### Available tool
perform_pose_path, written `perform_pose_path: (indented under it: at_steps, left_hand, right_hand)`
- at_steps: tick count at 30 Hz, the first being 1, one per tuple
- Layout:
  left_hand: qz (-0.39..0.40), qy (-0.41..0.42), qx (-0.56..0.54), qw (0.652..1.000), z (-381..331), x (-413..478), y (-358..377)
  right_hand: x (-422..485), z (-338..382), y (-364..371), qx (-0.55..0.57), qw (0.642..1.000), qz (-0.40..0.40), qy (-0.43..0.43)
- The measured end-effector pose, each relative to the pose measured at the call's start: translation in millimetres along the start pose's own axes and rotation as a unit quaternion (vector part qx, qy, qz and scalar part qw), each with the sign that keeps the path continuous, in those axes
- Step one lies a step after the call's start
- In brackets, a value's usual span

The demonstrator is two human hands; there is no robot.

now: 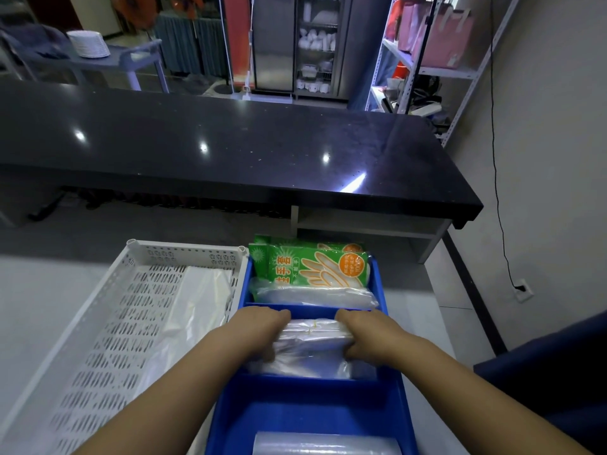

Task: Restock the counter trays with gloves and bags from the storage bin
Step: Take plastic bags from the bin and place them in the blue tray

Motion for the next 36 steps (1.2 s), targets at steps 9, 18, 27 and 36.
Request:
perform_pose_path:
  at_steps: [9, 18, 27, 36]
  left_hand:
    - [-0.145, 0.018, 0.074, 0.986, -3, -24, -20]
    - [-0.109, 0.037, 0.084, 0.990, -5, -18, 12]
    - [-0.119, 0.029, 0.137, 0.983, -1, -24, 6]
    - [-0.110, -0.010, 0.120, 0.987, -6, -29, 5]
  right_hand:
    - [-15, 4, -14, -0.082, 0.985, -0.143, -0.045]
    - [-19, 4, -4, -0.058, 0.991, -0.122, -0.024]
    - [-23, 10, -12, -0.066, 0.981, -0.156, -0.092]
    - [-17, 19, 3, -0.123, 0.973, -0.077, -0.180]
Point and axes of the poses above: each hand's wrist, its own x-axis towards the middle knuckle, its own y-axis out of the palm, z = x × y, the point moved 7 cm from there along x, towards the middle knuckle, and after that the axes turned 8 degrees about y, right-handed, at the moved point
